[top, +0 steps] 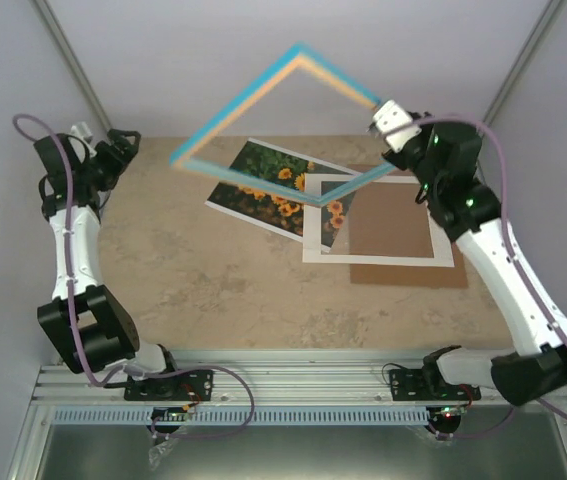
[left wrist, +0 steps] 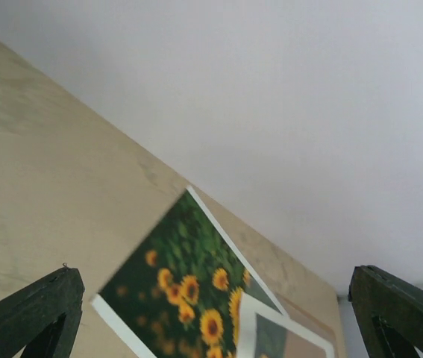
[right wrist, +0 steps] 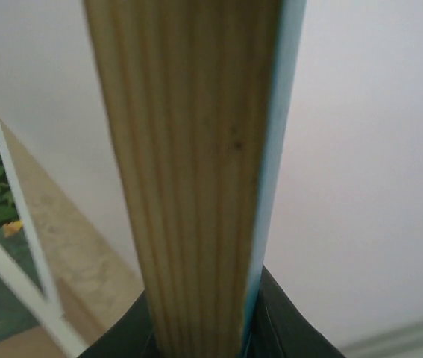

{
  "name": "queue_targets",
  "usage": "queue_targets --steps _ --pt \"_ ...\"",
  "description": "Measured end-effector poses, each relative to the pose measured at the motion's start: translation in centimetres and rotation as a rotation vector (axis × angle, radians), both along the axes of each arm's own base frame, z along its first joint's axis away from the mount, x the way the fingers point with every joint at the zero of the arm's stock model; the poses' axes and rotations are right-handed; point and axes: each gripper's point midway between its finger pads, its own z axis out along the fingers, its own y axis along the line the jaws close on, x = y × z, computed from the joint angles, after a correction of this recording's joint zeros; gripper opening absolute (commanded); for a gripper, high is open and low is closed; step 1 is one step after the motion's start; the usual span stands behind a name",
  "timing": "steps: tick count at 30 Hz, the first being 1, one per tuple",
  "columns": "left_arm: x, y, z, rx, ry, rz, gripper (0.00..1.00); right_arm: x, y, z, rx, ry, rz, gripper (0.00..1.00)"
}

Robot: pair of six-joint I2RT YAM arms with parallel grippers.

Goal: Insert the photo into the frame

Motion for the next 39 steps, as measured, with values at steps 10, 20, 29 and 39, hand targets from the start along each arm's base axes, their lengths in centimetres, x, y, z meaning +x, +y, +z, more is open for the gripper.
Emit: queue_targets --steps 10,20,29,39 --pt "-2.1 -1.1 -2.8 0.090 -0.002 0.002 0.96 6.1 -6.7 -9.0 0.503 0.559 -0.209 0.00" --pt "-4.9 -11.0 0.3 0.338 -0.169 -0.234 0.91 5.1 -4.7 -16.7 0.834 0.908 -0.243 0.00" --pt "-4.7 -15.1 -2.6 0.421 -0.116 -0.332 0.89 2.6 -3.2 -23.6 0.899 1.105 -0.299 0.00" --pt "-4.1 -17.6 -6.3 0.519 -0.037 -0.387 0.86 2.7 -1.9 -24.6 0.948 1.132 -0.293 0.01"
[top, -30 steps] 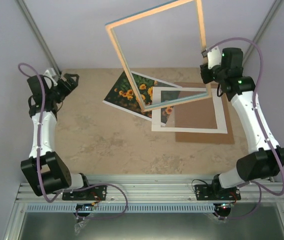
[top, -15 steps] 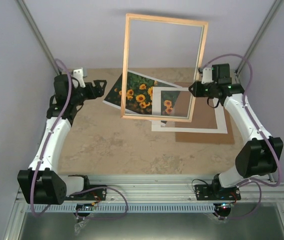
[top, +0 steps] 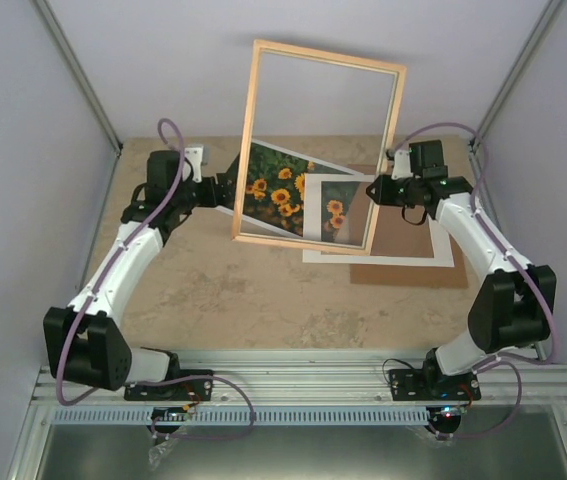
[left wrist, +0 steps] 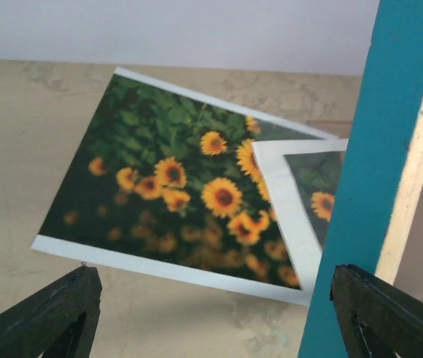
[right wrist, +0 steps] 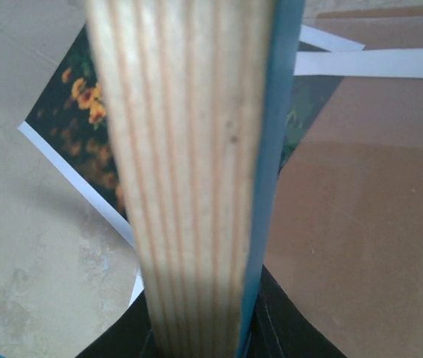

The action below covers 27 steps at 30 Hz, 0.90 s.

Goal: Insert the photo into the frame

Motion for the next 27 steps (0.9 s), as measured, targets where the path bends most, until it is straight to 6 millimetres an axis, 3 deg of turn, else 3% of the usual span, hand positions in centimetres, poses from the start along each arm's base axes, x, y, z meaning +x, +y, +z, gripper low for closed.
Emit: queue_targets --steps 4,11,20,24,27 --pt "0.7 -0.3 -1.6 0.071 0.032 0.020 0.85 -0.1 0.2 -1.9 -0.010 0.042 -0.015 0.00" --pt "1.4 -0.8 -2.5 0.130 0.037 0.038 0.82 -0.6 0.5 -4.9 -0.035 0.115 -0.023 0.00" --pt "3.9 -1.3 -0.8 0.154 0.017 0.042 0.80 -1.8 0.6 -7.3 -0.042 0.162 -0.018 0.01" --pt "4.6 -2.2 -3.1 0.187 0.084 0.014 0.78 -2.2 1.3 -7.7 -0.037 0.172 0.003 0.01" --pt "4.6 -3.4 -5.0 0.210 0.127 -0.017 0.69 -2.2 2.1 -8.6 -0.033 0.189 0.018 0.00"
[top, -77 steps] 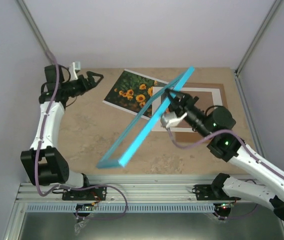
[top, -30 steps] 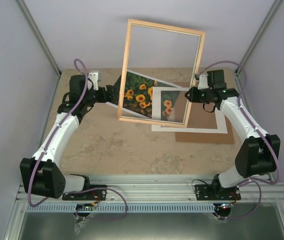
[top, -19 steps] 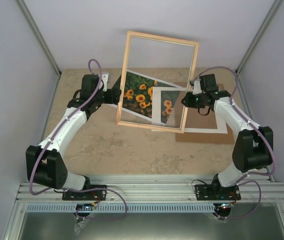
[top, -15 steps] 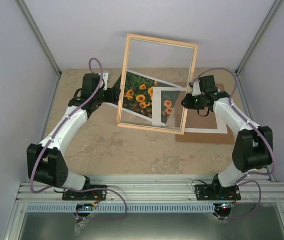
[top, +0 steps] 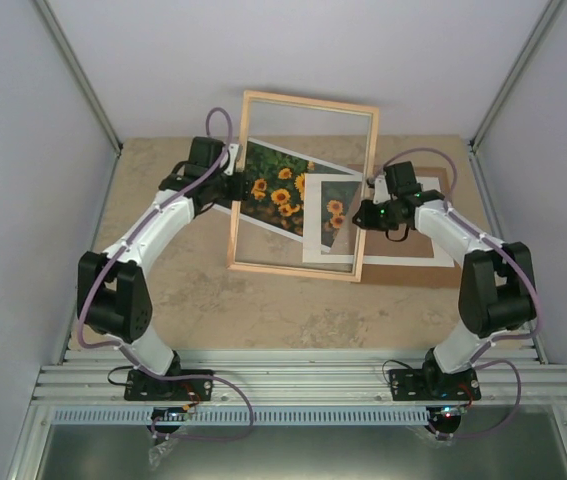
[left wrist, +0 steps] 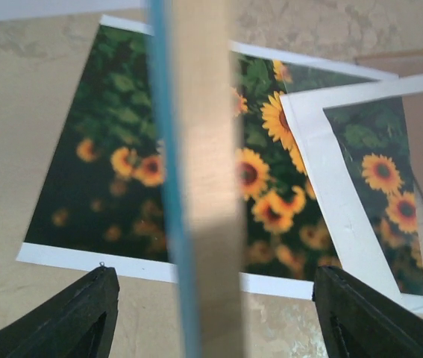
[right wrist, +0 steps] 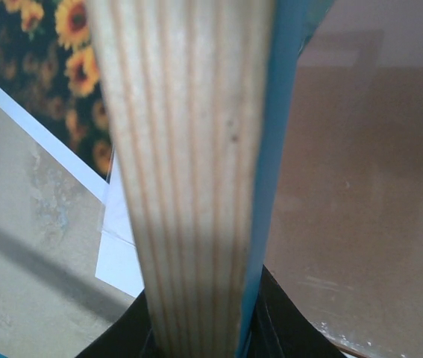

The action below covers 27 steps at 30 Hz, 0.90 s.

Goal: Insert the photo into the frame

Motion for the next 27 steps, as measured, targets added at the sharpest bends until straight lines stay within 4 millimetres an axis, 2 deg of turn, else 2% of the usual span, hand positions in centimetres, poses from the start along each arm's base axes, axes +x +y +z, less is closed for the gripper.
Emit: queue_targets --steps 4,9,10,11,16,19,22,27 --pt "-0.2 -0.7 -1.7 0.032 0.044 -0.014 0.45 -0.4 0.9 -1.6 -0.008 0.043 0.017 0.00" --pt "0.5 0.5 -2.6 0.084 0.077 0.045 0.09 -0.6 1.4 -2.5 0.003 0.073 0.025 0.01" --pt "0.7 0.6 -2.6 0.084 0.084 0.061 0.02 -0.6 1.4 -2.5 0.006 0.077 0.023 0.03" --pt "0.8 0.7 -2.6 0.090 0.087 0.071 0.00 -0.6 1.5 -2.6 0.009 0.080 0.024 0.08" --pt "0.8 1.4 -3.1 0.114 0.116 0.104 0.00 -0.6 1.8 -2.8 0.022 0.089 0.034 0.27" --pt "0.6 2.4 -3.7 0.118 0.149 0.126 0.00 -0.4 2.4 -2.3 0.054 0.073 0.057 0.40" --pt "0.4 5.3 -5.0 0.129 0.211 0.176 0.00 0.2 2.7 -1.0 0.097 0.028 0.075 0.50" --pt "-0.2 10.8 -6.7 0.136 0.303 0.248 0.00 1.1 2.5 2.3 0.144 -0.078 0.093 0.64"
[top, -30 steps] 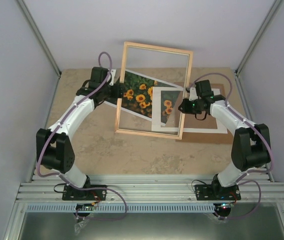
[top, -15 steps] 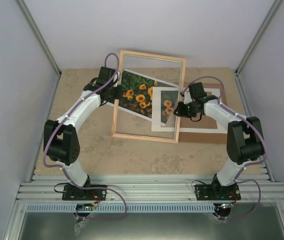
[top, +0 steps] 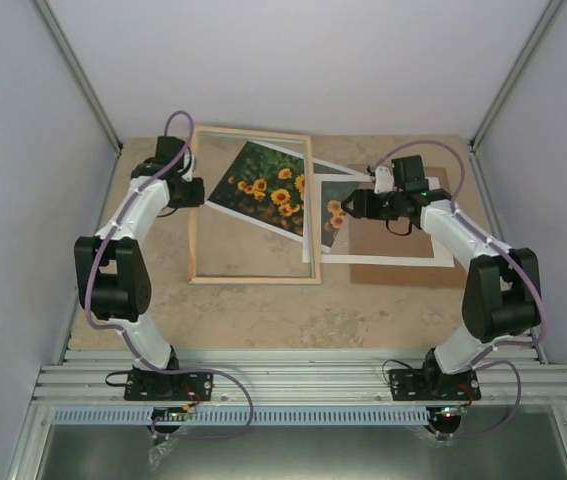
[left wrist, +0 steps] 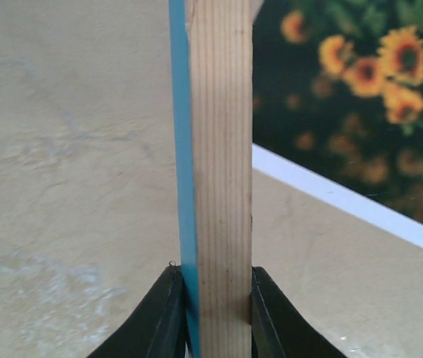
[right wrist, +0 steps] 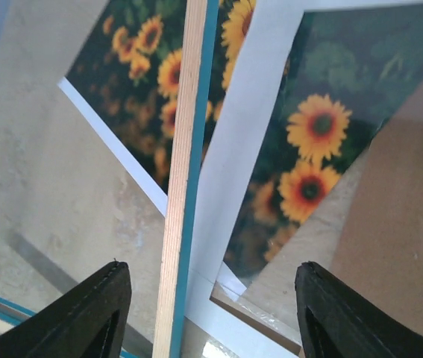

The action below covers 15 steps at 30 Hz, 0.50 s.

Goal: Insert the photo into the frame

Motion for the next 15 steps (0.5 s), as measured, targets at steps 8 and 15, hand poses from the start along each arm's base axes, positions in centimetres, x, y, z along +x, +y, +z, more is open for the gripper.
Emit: queue_targets --steps 8,15 --pt "-1.5 5.2 -2.1 -0.008 0.067 0.008 0.00 -0.3 -1.7 2.8 0.010 -0.113 0.005 0.67" --pt "-3.7 8.7 -4.7 0.001 0.137 0.022 0.00 -1.4 -4.0 2.8 0.000 -0.147 0.016 0.67"
